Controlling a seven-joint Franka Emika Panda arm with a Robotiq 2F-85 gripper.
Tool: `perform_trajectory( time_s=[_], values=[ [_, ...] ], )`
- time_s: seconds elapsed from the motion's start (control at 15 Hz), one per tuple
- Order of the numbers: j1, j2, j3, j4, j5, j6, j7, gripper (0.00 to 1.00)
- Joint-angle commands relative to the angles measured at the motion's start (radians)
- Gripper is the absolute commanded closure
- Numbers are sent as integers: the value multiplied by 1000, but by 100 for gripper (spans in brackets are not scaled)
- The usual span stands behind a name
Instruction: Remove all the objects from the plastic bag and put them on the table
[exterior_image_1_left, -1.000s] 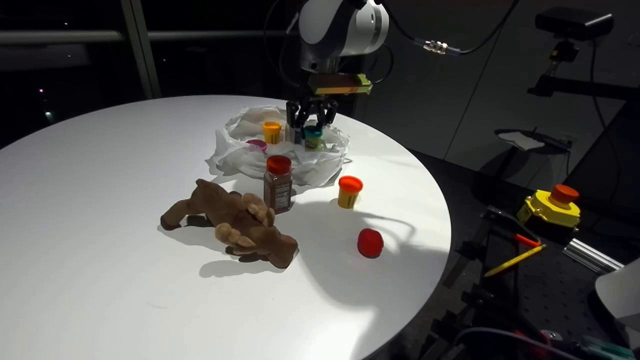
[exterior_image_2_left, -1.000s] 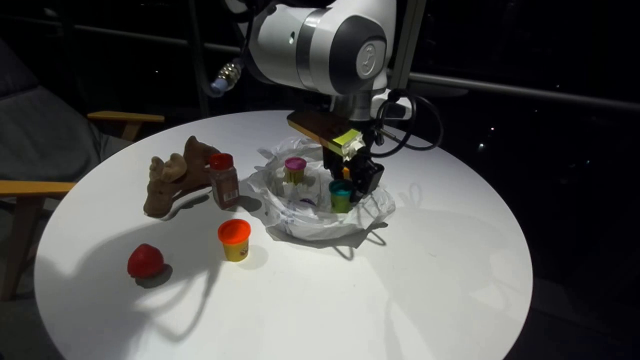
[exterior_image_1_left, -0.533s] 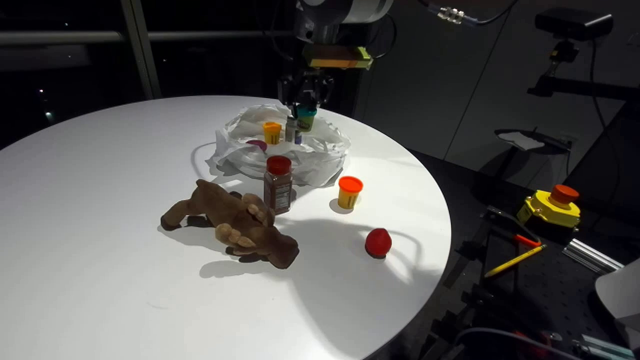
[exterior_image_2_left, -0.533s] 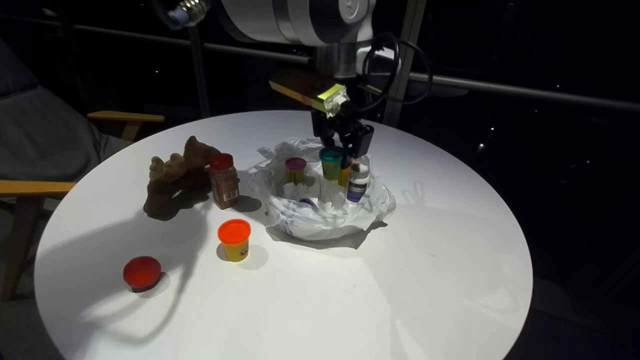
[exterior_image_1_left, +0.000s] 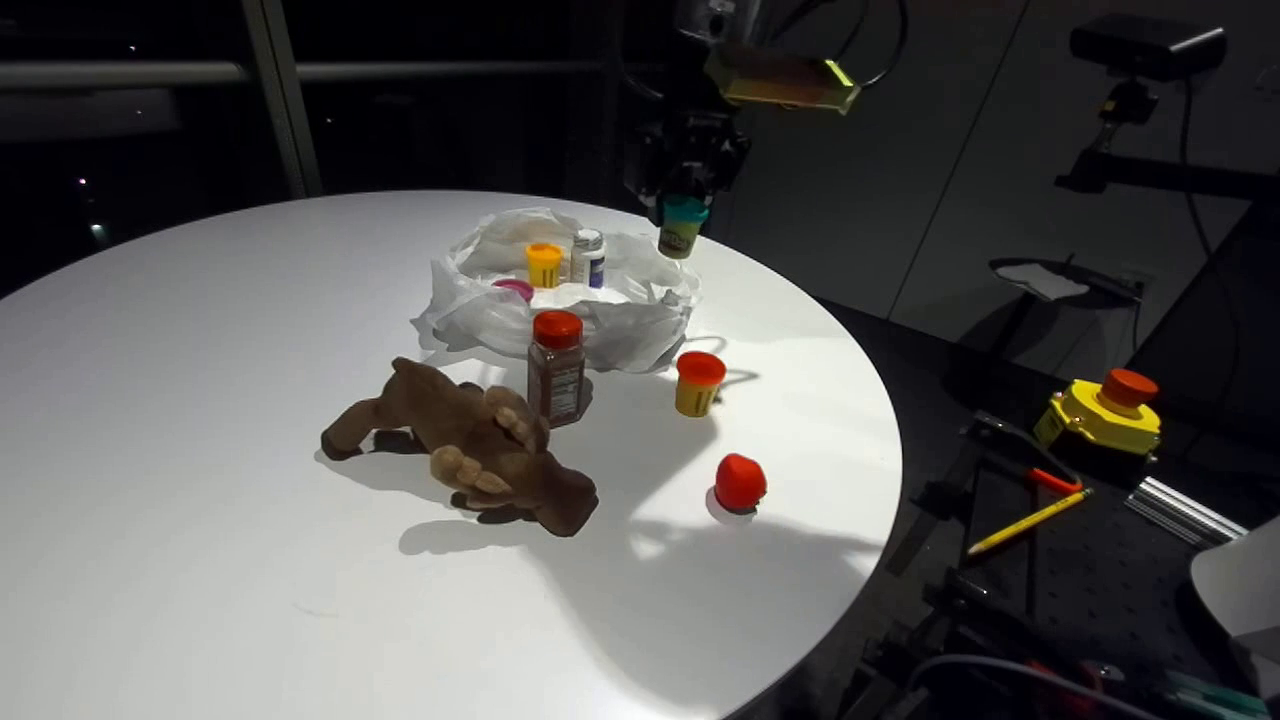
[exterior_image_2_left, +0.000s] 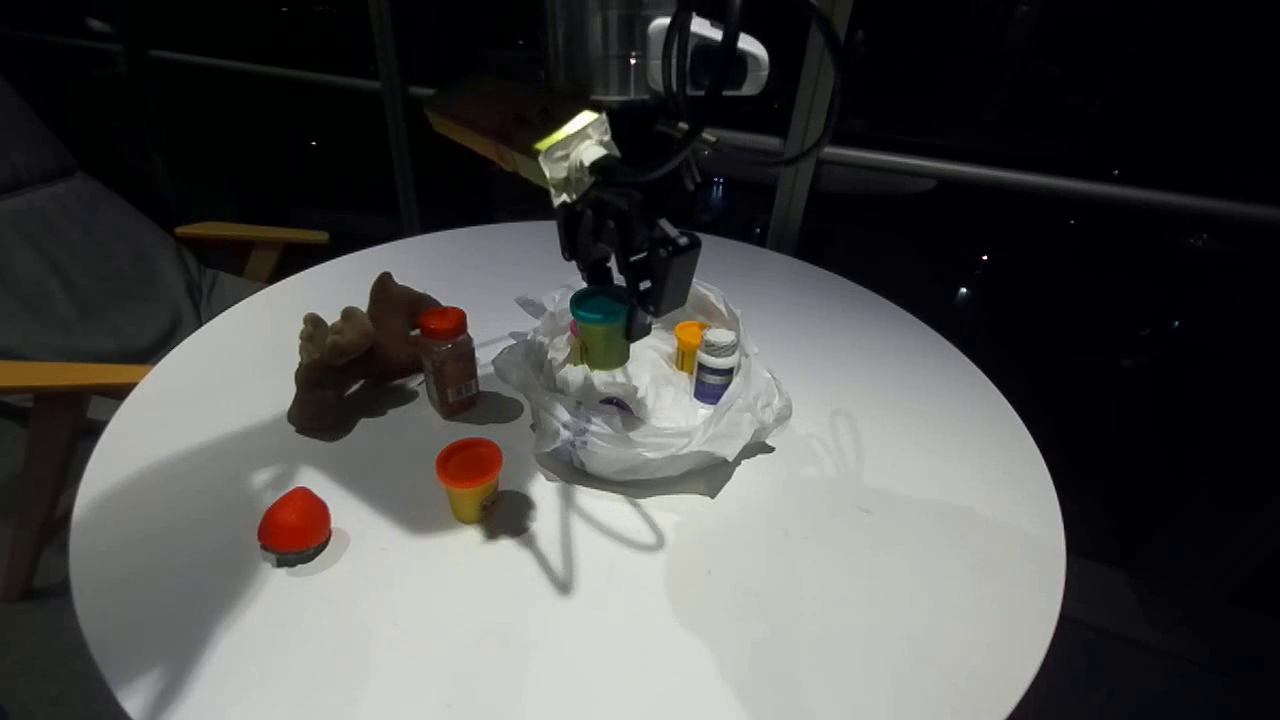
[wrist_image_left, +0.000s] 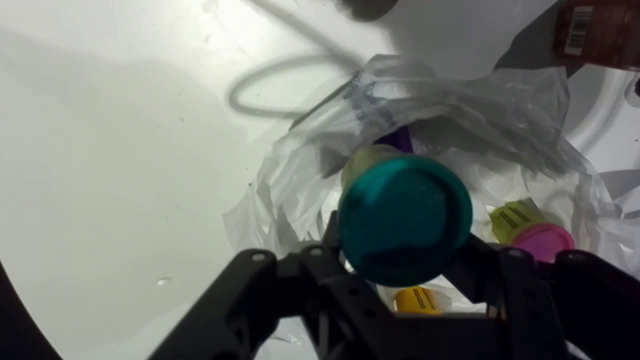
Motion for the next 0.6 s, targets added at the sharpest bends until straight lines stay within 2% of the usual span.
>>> perform_trajectory(
  time_s=[0.0, 0.33, 0.53],
  values=[
    [-78, -7, 32, -87, 69, 66, -97, 80],
    [-209, 156, 87, -26, 249, 81, -314, 80],
    [-265, 223, 113, 9, 286, 63, -374, 80]
  ],
)
